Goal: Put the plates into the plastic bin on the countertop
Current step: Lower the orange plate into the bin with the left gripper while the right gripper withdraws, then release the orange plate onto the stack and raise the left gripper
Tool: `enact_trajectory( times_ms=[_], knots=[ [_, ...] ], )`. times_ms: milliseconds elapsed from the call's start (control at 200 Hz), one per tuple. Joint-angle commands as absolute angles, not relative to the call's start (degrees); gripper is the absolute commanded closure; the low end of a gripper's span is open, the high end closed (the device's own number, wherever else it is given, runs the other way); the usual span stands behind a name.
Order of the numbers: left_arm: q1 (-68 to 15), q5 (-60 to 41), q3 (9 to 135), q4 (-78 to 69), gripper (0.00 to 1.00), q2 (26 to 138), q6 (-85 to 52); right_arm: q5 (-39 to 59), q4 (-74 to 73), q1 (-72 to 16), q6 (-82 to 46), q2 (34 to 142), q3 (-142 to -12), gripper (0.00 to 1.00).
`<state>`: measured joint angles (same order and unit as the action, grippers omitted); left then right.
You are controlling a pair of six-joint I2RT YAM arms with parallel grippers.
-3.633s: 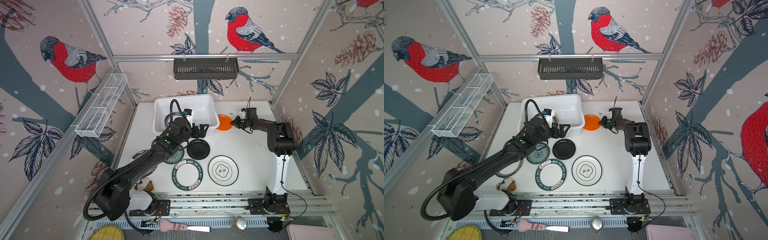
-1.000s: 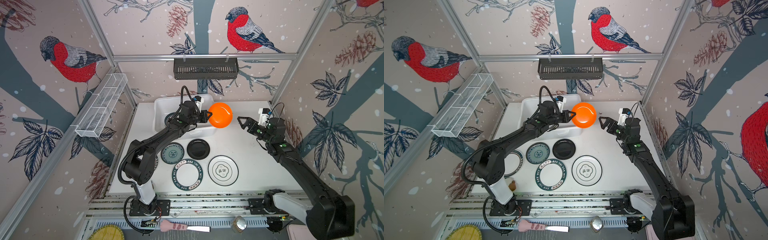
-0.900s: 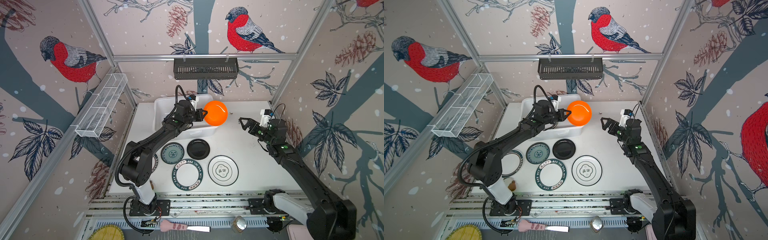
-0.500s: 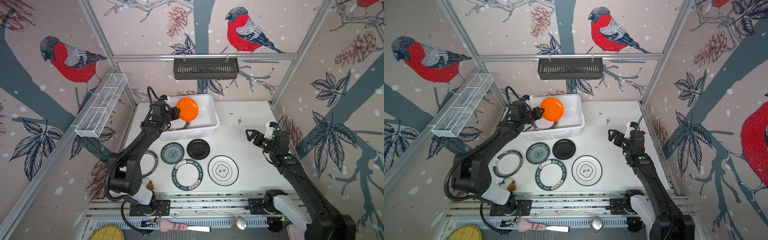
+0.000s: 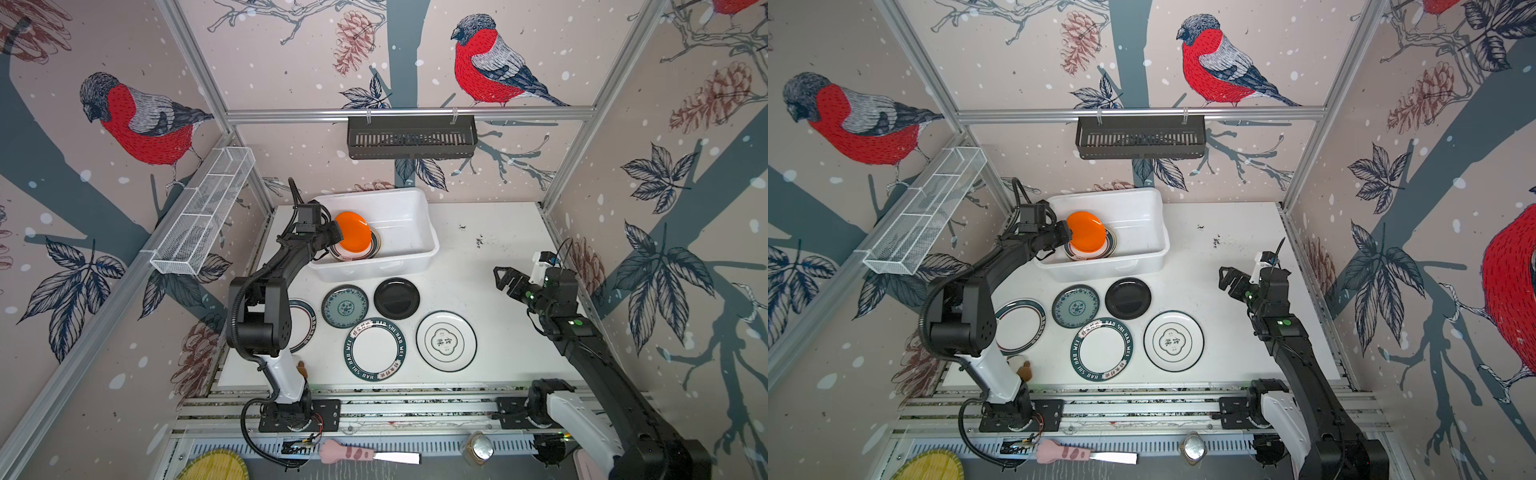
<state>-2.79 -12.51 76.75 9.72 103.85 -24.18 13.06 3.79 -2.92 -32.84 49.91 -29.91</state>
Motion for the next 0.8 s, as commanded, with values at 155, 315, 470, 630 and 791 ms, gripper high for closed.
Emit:
enact_trajectory(
  times_ms=[155,315,470,630,791],
  knots=[
    [-2.6,-6.9,83.9,19.0,1.00,111.0,-20.5,15.2,4.2,-2.9,-31.0,52.7,-30.2,0.01],
    [-2.6,-6.0,85.1,19.4,1.00,113.3,-19.8,23.0,7.2,-2.9,-29.0,54.4,-29.2,0.01],
    [-2.7,-5.6,85.8,19.4,0.86,114.3,-19.8,28.2,9.1,-3.7,-27.9,56.0,-27.2,0.01],
    [-2.7,-5.1,85.3,17.3,0.50,113.0,-20.6,30.6,10.3,-4.8,-27.4,56.0,-25.3,0.01],
    [-3.4,-5.2,84.4,13.6,0.03,110.0,-21.0,30.5,12.3,-5.8,-27.2,54.1,-24.7,0.01]
  ],
)
